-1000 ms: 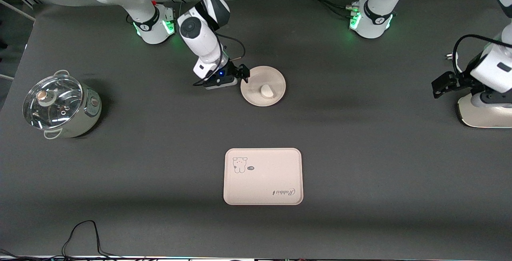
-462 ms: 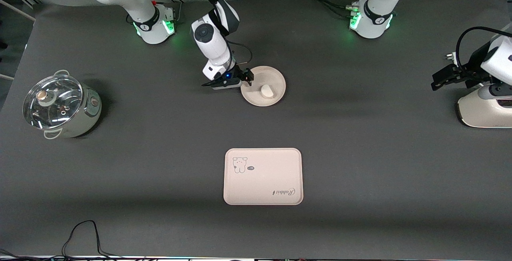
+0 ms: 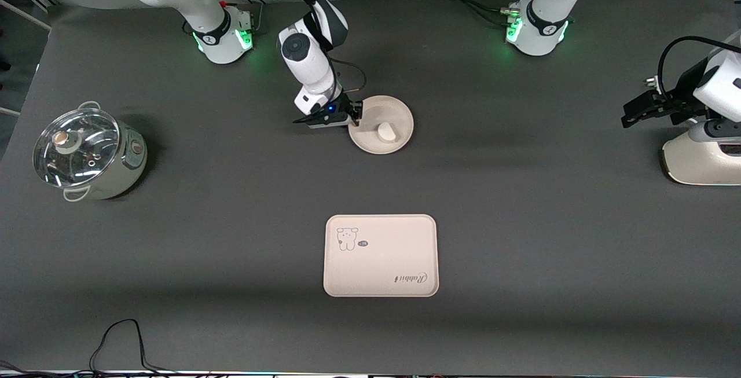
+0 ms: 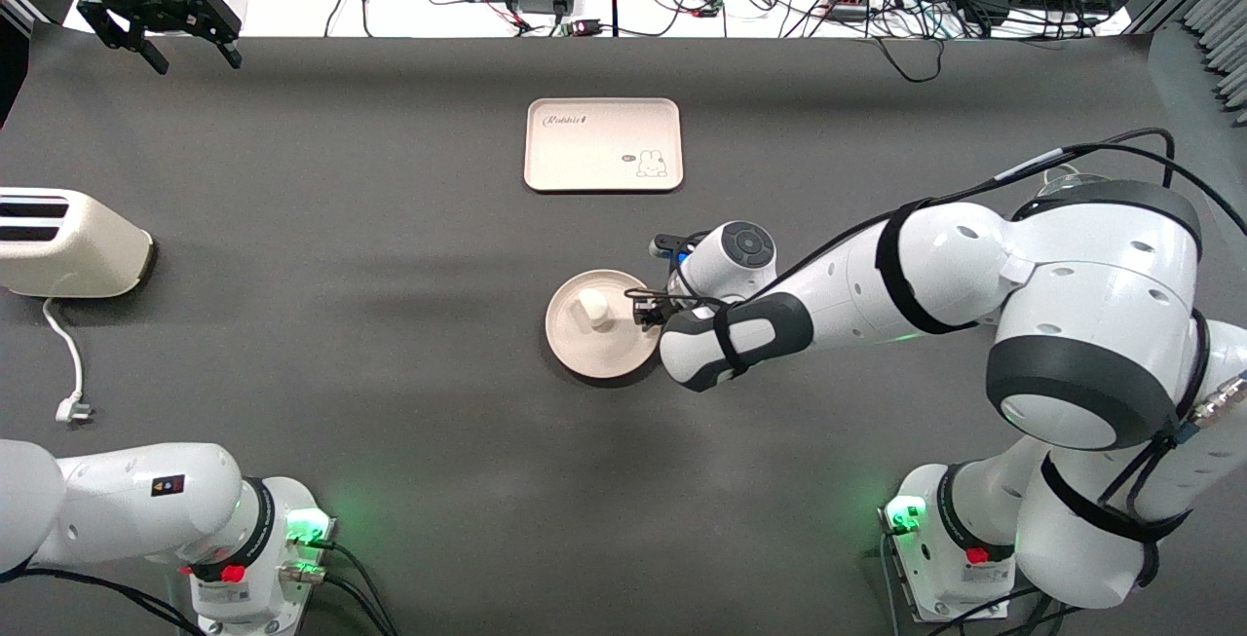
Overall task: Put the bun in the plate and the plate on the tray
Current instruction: 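Grasp the plate rim with the right gripper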
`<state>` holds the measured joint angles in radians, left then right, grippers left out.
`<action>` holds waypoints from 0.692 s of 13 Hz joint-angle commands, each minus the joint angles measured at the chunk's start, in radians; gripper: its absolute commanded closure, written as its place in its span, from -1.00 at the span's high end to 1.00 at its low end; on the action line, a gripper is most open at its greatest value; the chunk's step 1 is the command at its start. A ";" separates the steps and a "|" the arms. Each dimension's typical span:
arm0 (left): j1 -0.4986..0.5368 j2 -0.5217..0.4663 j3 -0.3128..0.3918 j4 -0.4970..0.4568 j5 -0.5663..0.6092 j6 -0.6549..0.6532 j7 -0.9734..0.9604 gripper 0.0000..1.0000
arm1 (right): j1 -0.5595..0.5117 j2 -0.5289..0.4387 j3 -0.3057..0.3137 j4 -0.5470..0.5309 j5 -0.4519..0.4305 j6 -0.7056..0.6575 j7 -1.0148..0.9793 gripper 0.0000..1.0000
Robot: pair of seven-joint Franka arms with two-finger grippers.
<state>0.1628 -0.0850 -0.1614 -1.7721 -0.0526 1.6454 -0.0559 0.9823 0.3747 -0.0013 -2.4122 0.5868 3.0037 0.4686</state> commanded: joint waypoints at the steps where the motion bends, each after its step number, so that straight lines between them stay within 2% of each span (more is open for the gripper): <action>1: 0.000 -0.010 0.002 0.002 -0.012 -0.013 0.002 1.00 | -0.001 -0.005 0.003 0.012 0.033 -0.006 -0.019 -0.79; 5: -0.008 -0.010 0.002 0.002 -0.012 -0.009 0.002 1.00 | -0.007 -0.020 0.003 0.015 0.033 -0.041 -0.024 -1.00; 7: -0.008 -0.009 0.002 0.002 -0.012 -0.009 0.002 1.00 | -0.020 -0.063 -0.002 0.016 0.033 -0.096 -0.033 -1.00; 9: -0.005 -0.009 0.002 0.002 -0.012 -0.009 0.002 1.00 | -0.054 -0.146 -0.005 0.019 0.030 -0.194 -0.036 -1.00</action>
<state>0.1617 -0.0849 -0.1628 -1.7721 -0.0556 1.6454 -0.0559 0.9603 0.3260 -0.0061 -2.3893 0.5897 2.9052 0.4687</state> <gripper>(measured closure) 0.000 0.960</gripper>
